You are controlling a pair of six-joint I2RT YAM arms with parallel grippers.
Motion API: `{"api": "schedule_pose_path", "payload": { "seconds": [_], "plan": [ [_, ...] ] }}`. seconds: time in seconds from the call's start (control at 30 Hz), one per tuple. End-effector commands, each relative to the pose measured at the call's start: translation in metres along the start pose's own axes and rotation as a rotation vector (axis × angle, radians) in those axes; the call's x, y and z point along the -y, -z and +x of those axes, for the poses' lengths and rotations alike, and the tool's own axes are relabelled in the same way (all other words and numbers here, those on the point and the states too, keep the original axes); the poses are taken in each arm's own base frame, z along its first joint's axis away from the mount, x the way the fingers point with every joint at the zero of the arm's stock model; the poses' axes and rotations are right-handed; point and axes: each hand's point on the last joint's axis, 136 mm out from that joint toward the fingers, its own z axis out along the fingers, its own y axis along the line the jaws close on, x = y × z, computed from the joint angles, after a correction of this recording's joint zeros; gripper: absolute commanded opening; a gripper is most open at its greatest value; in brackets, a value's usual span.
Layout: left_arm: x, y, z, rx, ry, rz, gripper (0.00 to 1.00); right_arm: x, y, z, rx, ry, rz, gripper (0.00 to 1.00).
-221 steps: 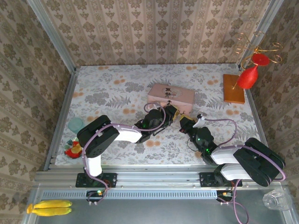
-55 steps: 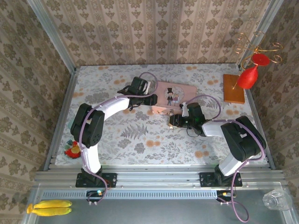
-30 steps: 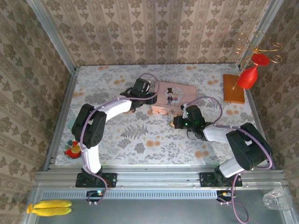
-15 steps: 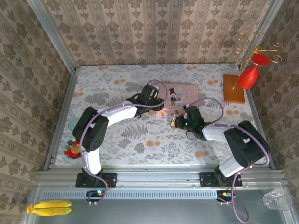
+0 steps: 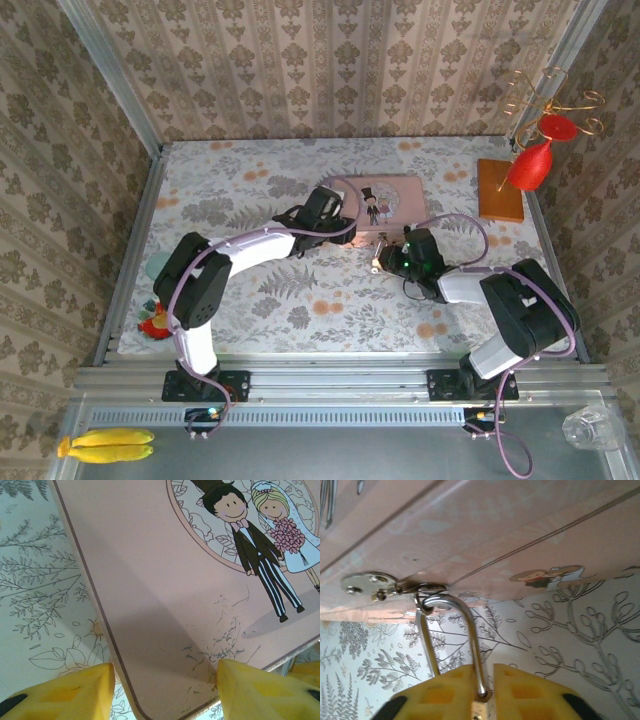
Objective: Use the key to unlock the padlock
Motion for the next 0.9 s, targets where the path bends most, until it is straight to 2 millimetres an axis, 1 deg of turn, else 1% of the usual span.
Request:
{"api": "schedule_pose_path", "payload": {
  "seconds": [0.0,0.07,0.17,0.33,0.43,0.5,0.57,0.63,0.7,0.8,0.87],
  "plan": [
    [-0.013,0.011,0.023,-0.101,0.044,0.015,0.56,-0.001,0.009,0.001,0.005,-0.003,-0.034,0.28],
    [-0.016,0.018,0.011,-0.074,0.032,0.002,0.57,0.002,0.012,0.005,0.012,0.018,-0.036,0.34],
    [-0.023,0.021,-0.002,-0.062,0.032,-0.007,0.57,0.001,0.011,0.011,-0.008,0.055,-0.054,0.40],
    [-0.033,0.017,-0.016,-0.064,0.017,-0.035,0.57,0.000,0.005,0.011,-0.019,0.121,-0.062,0.42],
    [-0.039,0.011,-0.022,-0.067,0.018,-0.049,0.57,0.003,0.001,0.013,-0.037,0.132,-0.045,0.42],
    [-0.042,0.005,-0.025,-0.074,0.017,-0.054,0.57,0.008,-0.002,0.014,-0.044,0.132,-0.019,0.40],
    [-0.040,-0.002,-0.028,-0.068,0.004,-0.032,0.57,0.011,-0.003,0.016,-0.042,0.140,-0.005,0.34],
    [-0.038,-0.010,-0.027,-0.068,-0.010,0.002,0.57,0.013,-0.003,0.018,-0.042,0.154,0.004,0.33],
    [-0.038,-0.017,-0.025,-0.080,-0.026,0.002,0.57,0.008,-0.006,0.023,-0.059,0.171,-0.022,0.34],
    [-0.042,-0.023,-0.022,-0.094,-0.033,-0.006,0.57,0.000,-0.010,0.030,-0.086,0.208,-0.044,0.35],
    [-0.044,-0.026,-0.018,-0.106,-0.032,-0.014,0.57,0.002,-0.013,0.033,-0.088,0.231,-0.013,0.35]
  ]
}}
